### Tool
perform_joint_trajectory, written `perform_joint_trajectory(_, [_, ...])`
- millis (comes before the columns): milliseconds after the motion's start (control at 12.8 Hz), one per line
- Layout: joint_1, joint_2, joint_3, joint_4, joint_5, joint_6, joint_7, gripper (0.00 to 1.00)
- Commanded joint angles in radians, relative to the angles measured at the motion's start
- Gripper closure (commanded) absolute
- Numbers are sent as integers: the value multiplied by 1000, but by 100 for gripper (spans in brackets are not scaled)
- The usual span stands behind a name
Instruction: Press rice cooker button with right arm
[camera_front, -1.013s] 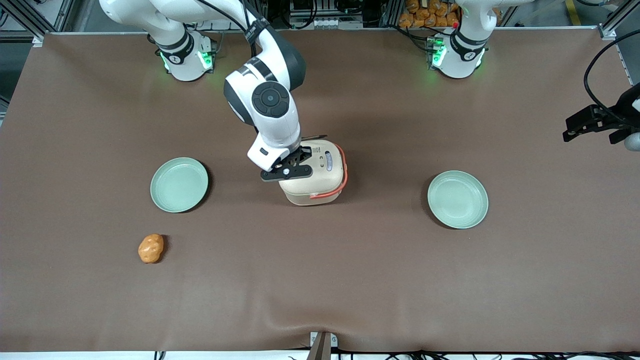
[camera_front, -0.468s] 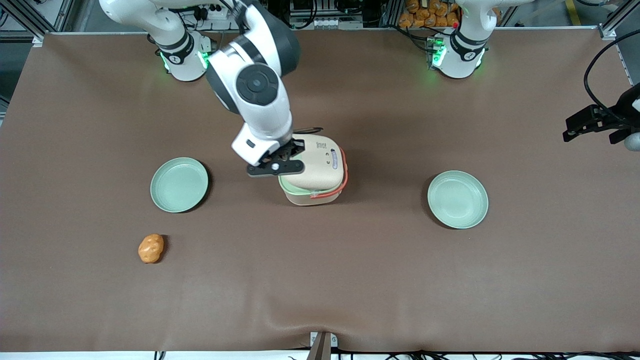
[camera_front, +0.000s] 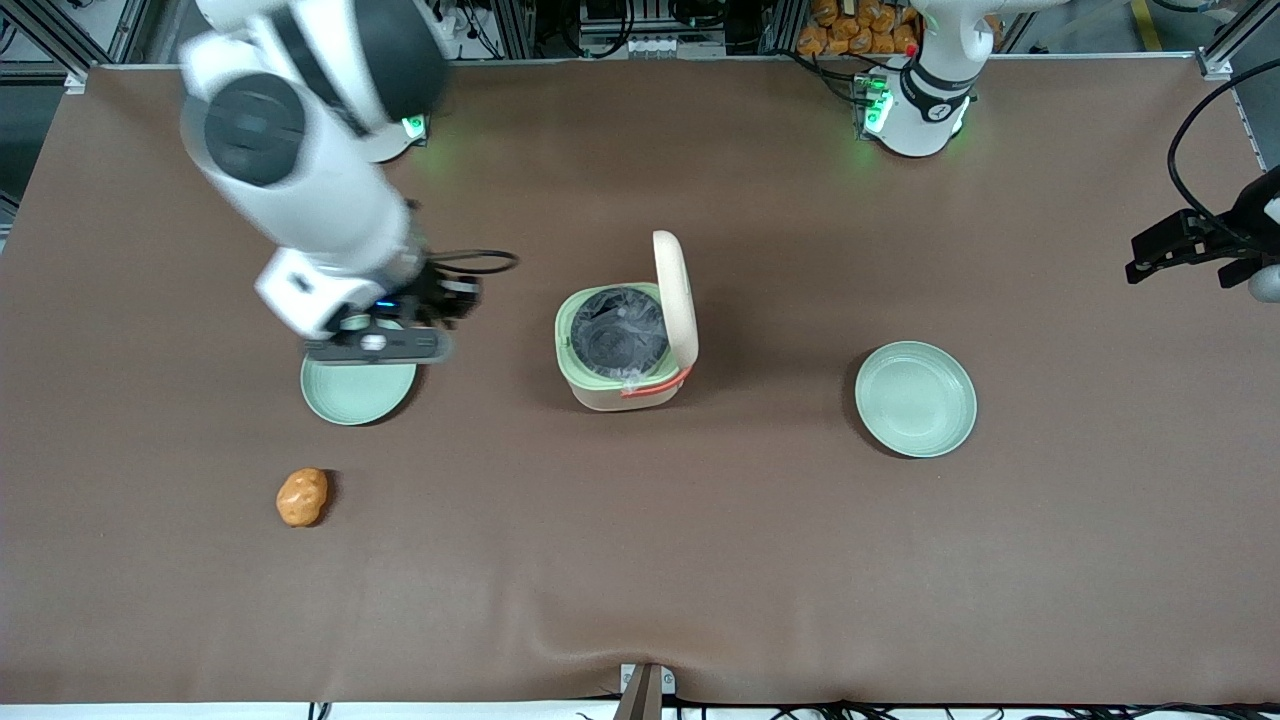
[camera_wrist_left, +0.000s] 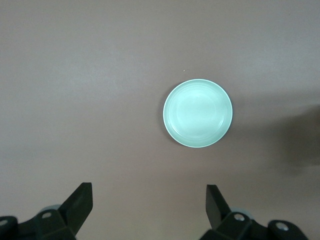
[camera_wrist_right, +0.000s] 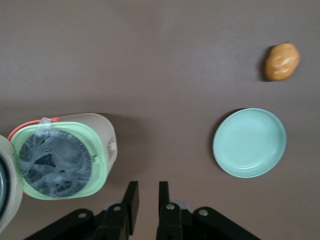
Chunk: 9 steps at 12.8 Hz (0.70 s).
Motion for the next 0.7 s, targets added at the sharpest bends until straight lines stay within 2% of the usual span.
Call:
perform_joint_trajectory(0, [-160, -95, 14, -11, 9, -56, -189, 14])
perform_joint_trajectory(78, [-225, -135, 17, -17, 10, -72, -288, 7])
perform_joint_trajectory(312, [-365, -180, 18, -25, 9, -131, -410, 6])
perform_joint_trajectory(390, [-398, -198, 17, -44, 9, -129, -474, 5])
perform_joint_trajectory(468, [-437, -211, 17, -67, 12, -123, -507, 0])
perform_joint_trajectory(623, [-494, -226, 18, -92, 21, -123, -548, 0])
